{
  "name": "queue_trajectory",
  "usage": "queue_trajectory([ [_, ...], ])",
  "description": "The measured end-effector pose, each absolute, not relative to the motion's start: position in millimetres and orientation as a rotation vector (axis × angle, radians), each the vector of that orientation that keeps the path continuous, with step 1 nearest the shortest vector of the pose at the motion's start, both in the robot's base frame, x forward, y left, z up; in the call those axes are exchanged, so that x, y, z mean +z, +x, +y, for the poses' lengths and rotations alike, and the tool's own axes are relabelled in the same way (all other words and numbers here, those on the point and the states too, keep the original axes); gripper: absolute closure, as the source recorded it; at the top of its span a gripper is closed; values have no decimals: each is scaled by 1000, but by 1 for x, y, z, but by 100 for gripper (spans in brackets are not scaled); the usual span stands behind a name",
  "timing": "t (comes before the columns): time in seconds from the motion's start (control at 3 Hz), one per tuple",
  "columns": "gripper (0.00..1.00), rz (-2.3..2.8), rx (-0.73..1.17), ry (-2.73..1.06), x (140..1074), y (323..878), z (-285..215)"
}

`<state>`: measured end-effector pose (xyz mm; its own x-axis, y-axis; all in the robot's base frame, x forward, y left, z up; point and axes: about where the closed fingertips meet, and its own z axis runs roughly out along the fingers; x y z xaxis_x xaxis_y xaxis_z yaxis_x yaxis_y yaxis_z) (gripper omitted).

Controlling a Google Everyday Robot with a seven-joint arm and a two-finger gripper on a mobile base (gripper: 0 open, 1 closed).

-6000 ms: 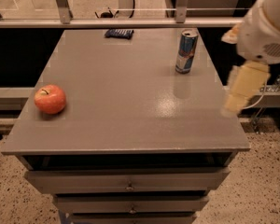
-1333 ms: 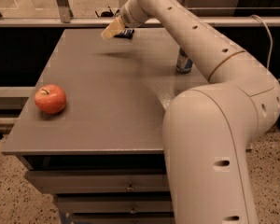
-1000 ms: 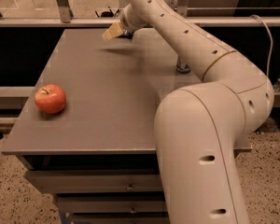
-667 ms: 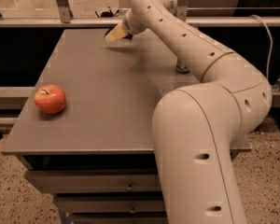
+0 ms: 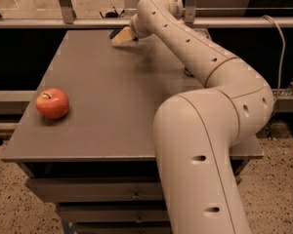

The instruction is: Pick rxbar blueberry

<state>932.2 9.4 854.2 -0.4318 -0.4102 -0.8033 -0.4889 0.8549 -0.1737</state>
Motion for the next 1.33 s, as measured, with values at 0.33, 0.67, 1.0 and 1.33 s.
queue_trajectory([
  [0.33, 13, 2070, 115, -625, 856, 940, 13],
  [0.67, 38, 2080, 122, -591, 855, 944, 14],
  [1.0, 61, 2102, 125, -559, 852, 944, 13],
  [1.33, 84, 2123, 126, -532, 848, 942, 10],
])
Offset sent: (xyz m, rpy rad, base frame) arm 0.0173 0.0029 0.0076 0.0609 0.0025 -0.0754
